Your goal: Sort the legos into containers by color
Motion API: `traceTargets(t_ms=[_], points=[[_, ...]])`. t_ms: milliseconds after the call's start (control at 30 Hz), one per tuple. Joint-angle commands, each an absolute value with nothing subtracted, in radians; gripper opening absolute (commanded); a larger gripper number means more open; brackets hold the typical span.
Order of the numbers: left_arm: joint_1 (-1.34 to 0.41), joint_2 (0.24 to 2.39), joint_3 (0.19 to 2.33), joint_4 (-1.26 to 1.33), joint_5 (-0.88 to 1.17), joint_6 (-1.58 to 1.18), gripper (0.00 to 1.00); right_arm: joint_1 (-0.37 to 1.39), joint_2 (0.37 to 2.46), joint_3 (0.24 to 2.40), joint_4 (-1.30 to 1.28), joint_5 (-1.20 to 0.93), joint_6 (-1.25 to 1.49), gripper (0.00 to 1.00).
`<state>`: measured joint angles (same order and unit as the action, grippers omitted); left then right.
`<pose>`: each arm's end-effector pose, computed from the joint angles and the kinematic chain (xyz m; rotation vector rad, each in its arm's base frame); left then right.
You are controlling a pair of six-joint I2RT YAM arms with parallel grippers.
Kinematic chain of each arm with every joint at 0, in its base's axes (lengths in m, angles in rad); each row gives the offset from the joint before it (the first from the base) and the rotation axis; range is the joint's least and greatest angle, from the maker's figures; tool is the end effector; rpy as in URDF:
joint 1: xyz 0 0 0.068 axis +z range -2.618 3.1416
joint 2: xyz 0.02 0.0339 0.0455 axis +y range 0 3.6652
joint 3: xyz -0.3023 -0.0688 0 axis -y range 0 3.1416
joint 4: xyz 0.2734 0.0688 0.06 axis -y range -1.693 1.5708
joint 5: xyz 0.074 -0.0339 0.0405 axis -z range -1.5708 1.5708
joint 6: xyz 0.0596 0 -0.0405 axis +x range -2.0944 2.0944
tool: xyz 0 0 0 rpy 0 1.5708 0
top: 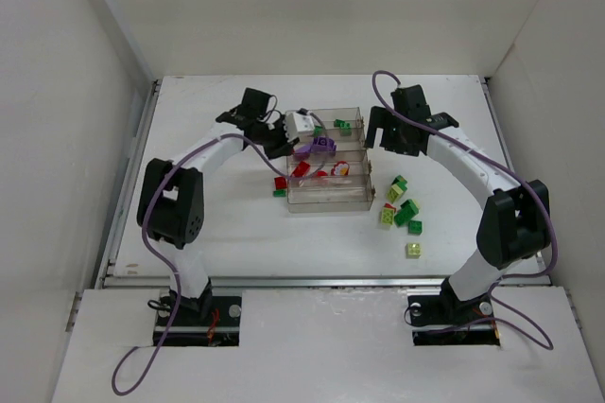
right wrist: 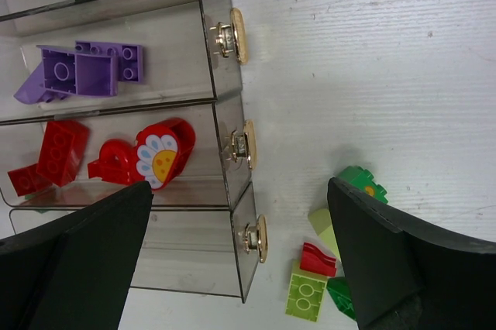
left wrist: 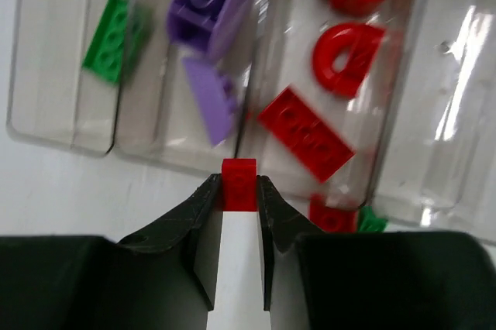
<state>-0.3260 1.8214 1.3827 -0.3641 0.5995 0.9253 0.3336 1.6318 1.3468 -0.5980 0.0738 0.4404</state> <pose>0.4189 -0.1771 0.2559 1.5231 1.6353 -0.3903 0.3816 0.1276 0.2928 0.1642 2.4613 0.2491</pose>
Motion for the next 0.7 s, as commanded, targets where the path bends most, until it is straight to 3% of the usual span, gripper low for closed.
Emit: traceTargets(t_ms=[0, 67, 133, 233, 300, 467, 600, 633, 667], points=[[-0.382, 1.792, 1.390, -0.373, 0.647, 0.893, 0.17, 0.327, 1.608, 1.348, -0.577, 0.095, 0.428, 1.00], [-0.397, 1.805, 1.390, -0.405, 0.635, 0.928, 0.24, 0.327, 1.597, 1.348, -0.577, 0.106, 0.428, 1.00], [-0.417, 1.805, 1.390, -0.426, 0.635, 0.994, 0.37, 0.327, 1.597, 1.339, -0.577, 0.106, 0.428, 1.00], [-0.417, 1.805, 1.378, -0.426, 0.626, 1.006, 0.69, 0.327, 1.597, 1.339, -0.577, 0.106, 0.428, 1.00], [-0.417, 1.795, 1.378, -0.388, 0.615, 0.953, 0.74, 0.327, 1.597, 1.339, -0.577, 0.106, 0.428, 1.00], [-0.347, 1.775, 1.378, -0.313, 0.643, 0.805, 0.69, 0.327, 1.597, 1.339, -0.577, 0.097, 0.428, 1.00], [-0.305, 1.766, 1.378, -0.374, 0.675, 0.908, 0.45, 0.327, 1.597, 1.339, -0.577, 0.097, 0.428, 1.00], [-0.290, 1.766, 1.365, -0.406, 0.687, 0.938, 0.35, 0.327, 1.597, 1.339, -0.577, 0.097, 0.428, 1.00], [-0.290, 1.766, 1.356, -0.417, 0.687, 0.990, 0.32, 0.327, 1.597, 1.339, -0.577, 0.088, 0.428, 1.00]])
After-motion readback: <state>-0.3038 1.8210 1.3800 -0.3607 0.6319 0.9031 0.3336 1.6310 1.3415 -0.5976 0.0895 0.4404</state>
